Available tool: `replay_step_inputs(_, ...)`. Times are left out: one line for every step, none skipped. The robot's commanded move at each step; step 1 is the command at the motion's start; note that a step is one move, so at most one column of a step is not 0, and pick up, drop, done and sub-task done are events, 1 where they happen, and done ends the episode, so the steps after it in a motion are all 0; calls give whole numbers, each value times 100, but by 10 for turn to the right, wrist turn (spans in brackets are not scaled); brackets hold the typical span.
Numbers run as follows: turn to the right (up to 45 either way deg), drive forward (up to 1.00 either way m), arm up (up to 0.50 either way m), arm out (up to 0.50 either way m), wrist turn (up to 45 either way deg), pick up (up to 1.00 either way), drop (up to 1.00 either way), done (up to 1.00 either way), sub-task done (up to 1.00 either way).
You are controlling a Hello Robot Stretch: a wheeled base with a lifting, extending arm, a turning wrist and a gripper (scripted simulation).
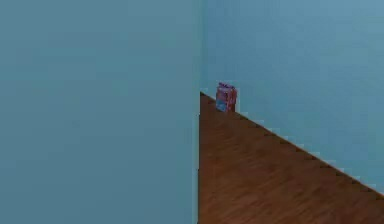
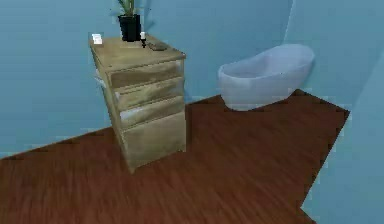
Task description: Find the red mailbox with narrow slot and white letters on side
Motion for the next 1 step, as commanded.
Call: replay_step_inputs(420, 0, 0, 0, 0, 0, 0, 0, 0)
